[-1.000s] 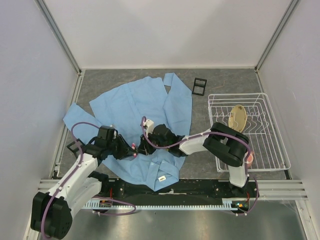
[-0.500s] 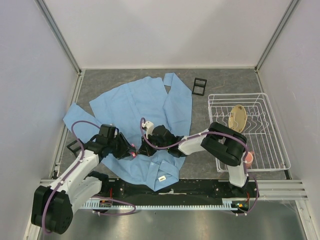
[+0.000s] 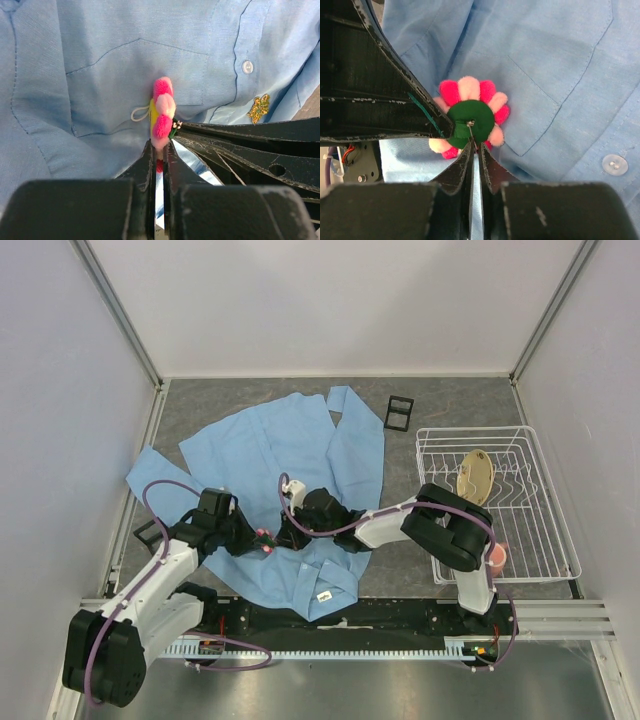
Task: Remove the brooch from the garment
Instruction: Remove the brooch from the clothes.
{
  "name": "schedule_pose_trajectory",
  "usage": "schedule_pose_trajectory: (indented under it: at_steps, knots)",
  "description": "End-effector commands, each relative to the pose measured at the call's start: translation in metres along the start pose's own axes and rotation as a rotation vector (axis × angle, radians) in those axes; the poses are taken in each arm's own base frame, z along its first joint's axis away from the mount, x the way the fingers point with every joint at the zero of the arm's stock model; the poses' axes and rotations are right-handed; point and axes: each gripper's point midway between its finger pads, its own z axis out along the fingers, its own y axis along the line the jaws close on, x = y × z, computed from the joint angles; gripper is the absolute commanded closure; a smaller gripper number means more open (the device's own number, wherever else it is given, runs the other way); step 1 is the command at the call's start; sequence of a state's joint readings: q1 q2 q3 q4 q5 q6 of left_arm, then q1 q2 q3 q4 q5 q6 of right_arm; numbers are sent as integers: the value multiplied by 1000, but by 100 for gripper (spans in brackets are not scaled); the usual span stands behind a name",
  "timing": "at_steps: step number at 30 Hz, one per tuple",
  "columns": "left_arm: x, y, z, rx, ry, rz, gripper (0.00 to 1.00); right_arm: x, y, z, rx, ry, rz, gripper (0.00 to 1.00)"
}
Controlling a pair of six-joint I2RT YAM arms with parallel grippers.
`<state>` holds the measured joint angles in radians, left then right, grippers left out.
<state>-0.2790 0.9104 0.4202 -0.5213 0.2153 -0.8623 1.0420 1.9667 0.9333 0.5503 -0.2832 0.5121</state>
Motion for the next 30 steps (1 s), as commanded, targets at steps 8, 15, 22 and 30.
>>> schedule_pose_trajectory:
  at_steps: [8, 15, 22, 30]
  knots:
    - [-3, -4, 1, 33, -22, 35, 98, -23, 9, 12, -30, -36, -43, 98]
    - [-3, -3, 1, 32, -19, 42, 98, -18, 6, 12, -25, -20, -48, 100]
    - [1, -13, 3, 84, 15, 66, 98, 5, -1, 28, -10, 64, -84, 100]
    - [1, -23, 2, 122, 31, 99, 98, 11, -2, 44, -1, 112, -164, 100]
